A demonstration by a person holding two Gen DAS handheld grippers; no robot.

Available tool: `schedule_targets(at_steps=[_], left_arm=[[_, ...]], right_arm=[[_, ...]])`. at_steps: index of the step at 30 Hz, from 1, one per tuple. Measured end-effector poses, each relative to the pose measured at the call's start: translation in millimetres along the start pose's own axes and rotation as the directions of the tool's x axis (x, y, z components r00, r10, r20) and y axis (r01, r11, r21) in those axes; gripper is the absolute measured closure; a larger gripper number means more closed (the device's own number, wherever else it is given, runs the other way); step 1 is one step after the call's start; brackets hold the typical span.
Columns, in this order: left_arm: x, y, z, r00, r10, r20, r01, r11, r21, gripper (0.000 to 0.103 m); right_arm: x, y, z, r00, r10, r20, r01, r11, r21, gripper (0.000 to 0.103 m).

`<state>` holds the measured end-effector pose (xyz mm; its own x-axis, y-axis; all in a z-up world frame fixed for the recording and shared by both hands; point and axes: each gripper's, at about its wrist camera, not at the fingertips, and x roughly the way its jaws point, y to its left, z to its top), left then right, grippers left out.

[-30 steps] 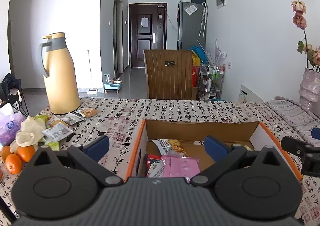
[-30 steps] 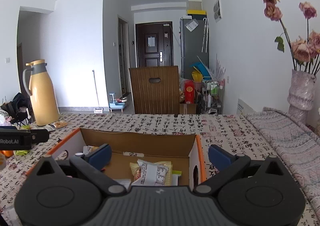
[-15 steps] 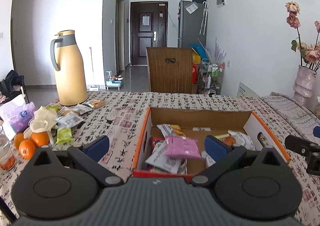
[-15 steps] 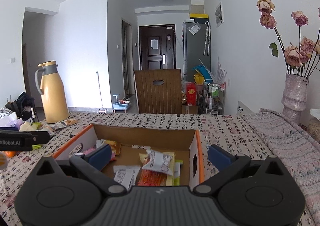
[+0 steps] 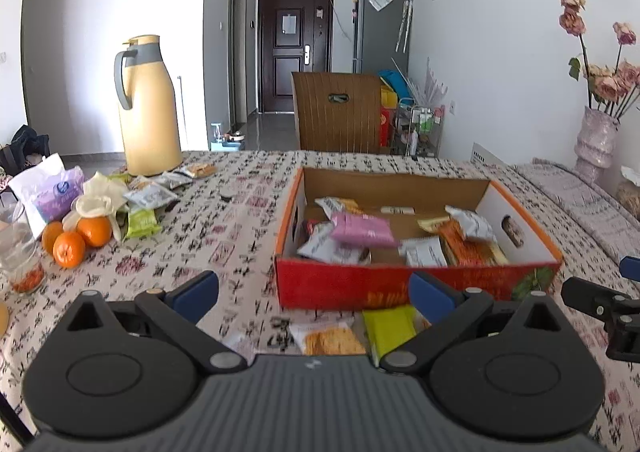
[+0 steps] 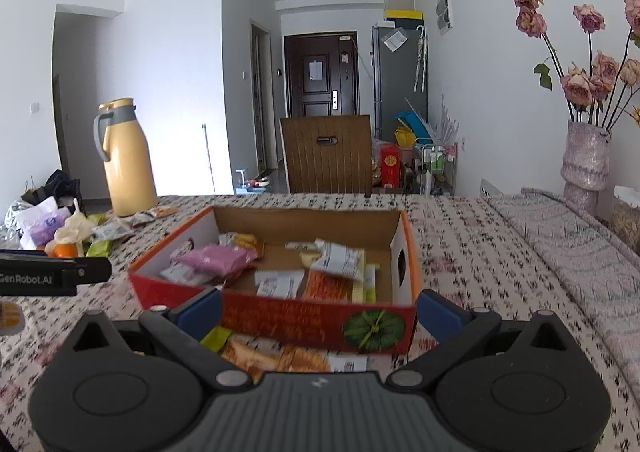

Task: Organize snacks
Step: 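Move both open tools from the box back to the snack pile, then grasp another white printed packet with the right tool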

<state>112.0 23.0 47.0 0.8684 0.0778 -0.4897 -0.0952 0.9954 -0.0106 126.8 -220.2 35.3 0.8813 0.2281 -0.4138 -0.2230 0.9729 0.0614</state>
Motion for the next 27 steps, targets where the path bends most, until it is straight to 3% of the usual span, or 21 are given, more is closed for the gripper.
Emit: schedule_targets(at_steps=[27], left_arm=[[-34,12,-75,0.996,-0.059,-0.071,0.058,0.998,-0.017,0.000]], right_arm=[[-36,11,-80,0.990,0.018,-0.141,-0.015,1.000,0.017,0.000]])
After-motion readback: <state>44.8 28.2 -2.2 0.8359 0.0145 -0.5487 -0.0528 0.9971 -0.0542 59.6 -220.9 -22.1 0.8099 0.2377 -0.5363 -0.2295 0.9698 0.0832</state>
